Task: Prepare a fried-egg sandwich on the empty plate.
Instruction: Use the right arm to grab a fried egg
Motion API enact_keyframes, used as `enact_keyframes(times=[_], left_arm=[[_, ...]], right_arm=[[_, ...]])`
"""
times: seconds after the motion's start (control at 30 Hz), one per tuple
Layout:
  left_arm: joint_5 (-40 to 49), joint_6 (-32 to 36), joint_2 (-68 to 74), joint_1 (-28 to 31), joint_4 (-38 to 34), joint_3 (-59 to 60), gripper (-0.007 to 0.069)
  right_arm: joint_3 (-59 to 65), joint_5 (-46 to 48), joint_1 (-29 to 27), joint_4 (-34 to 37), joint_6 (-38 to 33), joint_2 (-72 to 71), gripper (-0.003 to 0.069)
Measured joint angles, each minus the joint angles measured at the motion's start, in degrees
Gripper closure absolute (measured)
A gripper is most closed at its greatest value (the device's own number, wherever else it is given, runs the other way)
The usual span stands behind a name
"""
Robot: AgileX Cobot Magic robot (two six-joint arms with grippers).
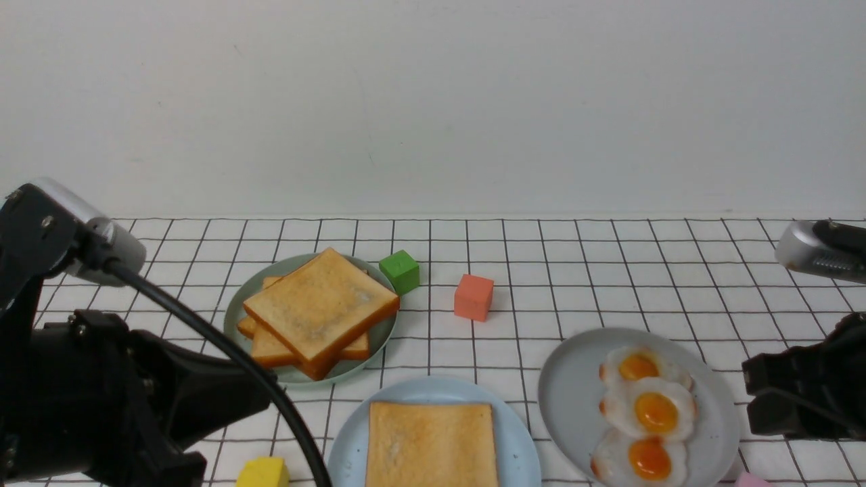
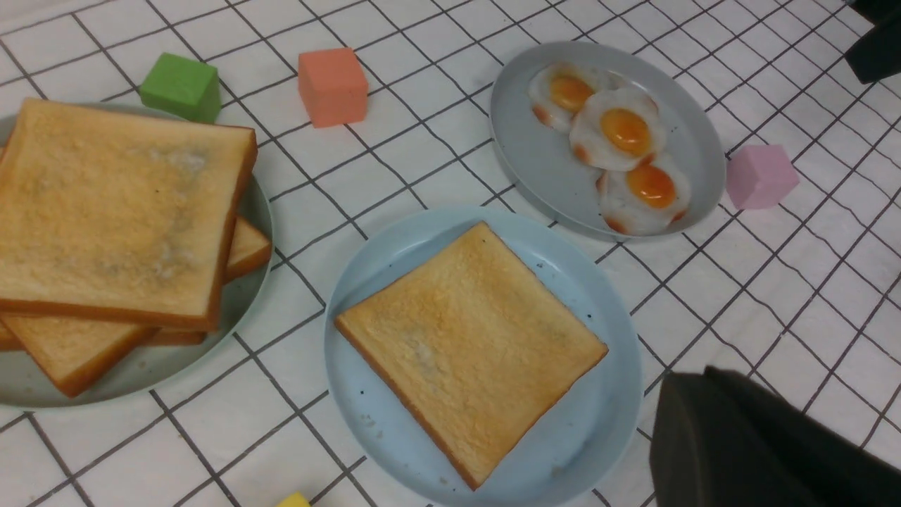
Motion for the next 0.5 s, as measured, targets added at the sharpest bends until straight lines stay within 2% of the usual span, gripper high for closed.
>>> enact_keyframes(times=[0.5], left_arm=[[0.27,0.23,0.00,0.00,-0.96,0.00,0.0638]], right_arm=[[-0.06,-3.61,0.00,0.00,1.59,0.63,0.0416]])
